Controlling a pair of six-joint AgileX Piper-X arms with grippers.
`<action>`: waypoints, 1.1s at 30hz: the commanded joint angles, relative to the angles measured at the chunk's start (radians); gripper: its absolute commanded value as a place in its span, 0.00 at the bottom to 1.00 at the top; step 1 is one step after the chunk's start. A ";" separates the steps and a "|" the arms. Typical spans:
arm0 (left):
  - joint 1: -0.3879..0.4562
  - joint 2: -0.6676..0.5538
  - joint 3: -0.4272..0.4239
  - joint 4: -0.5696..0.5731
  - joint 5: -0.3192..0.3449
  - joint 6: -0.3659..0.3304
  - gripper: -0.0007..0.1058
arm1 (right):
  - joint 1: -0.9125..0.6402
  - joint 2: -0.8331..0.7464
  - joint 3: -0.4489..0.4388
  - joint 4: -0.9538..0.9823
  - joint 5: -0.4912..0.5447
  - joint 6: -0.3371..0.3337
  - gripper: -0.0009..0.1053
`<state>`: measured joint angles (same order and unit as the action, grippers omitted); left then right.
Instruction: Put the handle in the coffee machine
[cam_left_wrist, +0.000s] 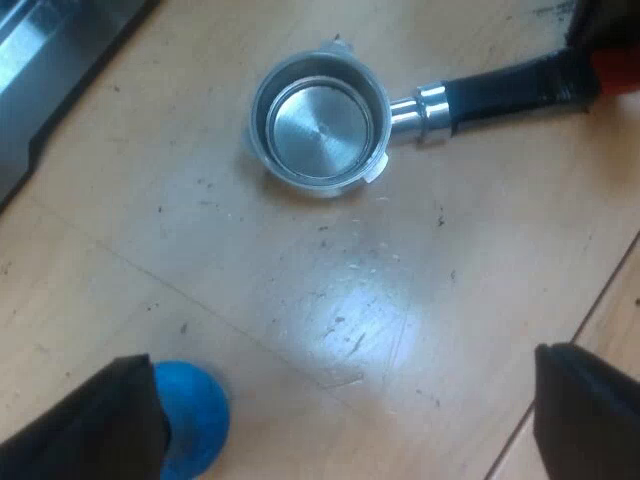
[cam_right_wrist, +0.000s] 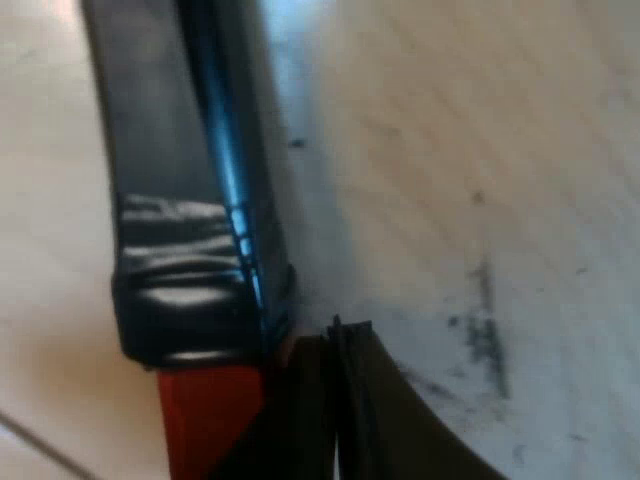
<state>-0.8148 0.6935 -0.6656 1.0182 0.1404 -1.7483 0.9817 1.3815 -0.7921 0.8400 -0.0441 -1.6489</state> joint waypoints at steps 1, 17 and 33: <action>-0.005 -0.037 -0.002 0.014 -0.016 -0.035 0.74 | 0.042 0.001 -0.007 0.003 -0.020 0.035 0.01; -0.005 -0.160 -0.002 0.133 -0.060 -0.079 0.74 | 0.153 0.134 -0.153 -0.058 -0.073 0.105 0.01; -0.005 -0.265 -0.015 0.231 -0.088 -0.131 0.74 | 0.188 0.271 -0.303 -0.187 -0.123 0.112 0.01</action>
<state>-0.8148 0.4572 -0.6692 1.2307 0.0657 -1.8559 1.1696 1.6562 -1.0912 0.6780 -0.1501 -1.5330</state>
